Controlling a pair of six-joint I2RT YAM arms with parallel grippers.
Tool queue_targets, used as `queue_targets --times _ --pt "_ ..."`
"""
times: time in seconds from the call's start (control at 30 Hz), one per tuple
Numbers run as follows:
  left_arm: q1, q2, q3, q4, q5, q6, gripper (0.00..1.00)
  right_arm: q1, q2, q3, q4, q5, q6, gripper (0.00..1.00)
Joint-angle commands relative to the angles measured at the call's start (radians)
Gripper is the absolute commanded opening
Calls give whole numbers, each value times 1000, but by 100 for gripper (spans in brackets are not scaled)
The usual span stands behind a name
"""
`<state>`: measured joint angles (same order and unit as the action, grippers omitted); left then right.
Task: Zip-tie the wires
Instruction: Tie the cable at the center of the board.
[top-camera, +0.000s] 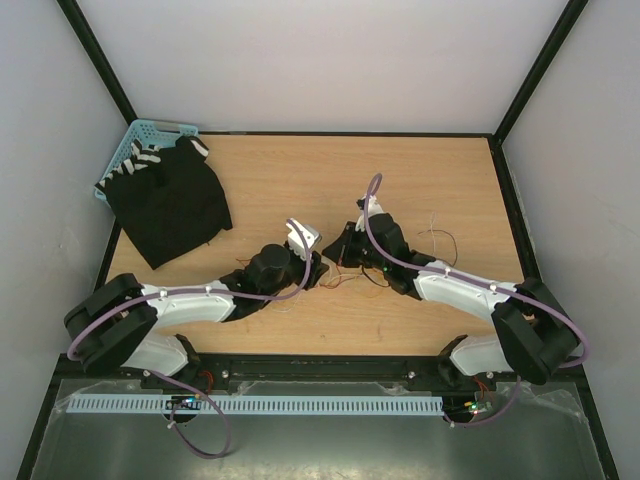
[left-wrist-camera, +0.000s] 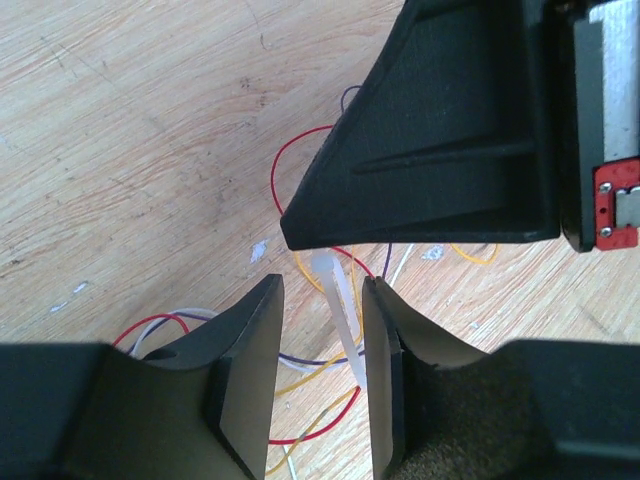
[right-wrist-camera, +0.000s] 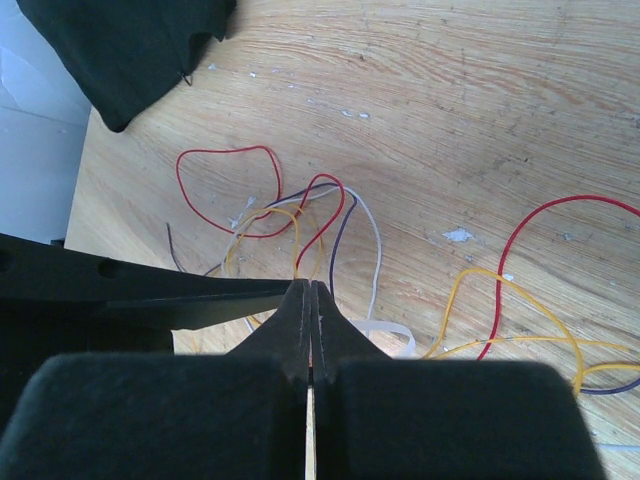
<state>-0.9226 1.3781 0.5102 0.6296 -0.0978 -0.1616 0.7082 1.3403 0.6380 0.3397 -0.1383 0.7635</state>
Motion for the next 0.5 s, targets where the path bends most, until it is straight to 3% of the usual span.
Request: queue_targets --times 0.0,0.47 --pt "-7 3 33 71 -17 -7 38 7 -32 -17 33 9 17 0" --pt "-7 48 45 131 -15 -34 28 7 -33 -40 68 -7 57 0"
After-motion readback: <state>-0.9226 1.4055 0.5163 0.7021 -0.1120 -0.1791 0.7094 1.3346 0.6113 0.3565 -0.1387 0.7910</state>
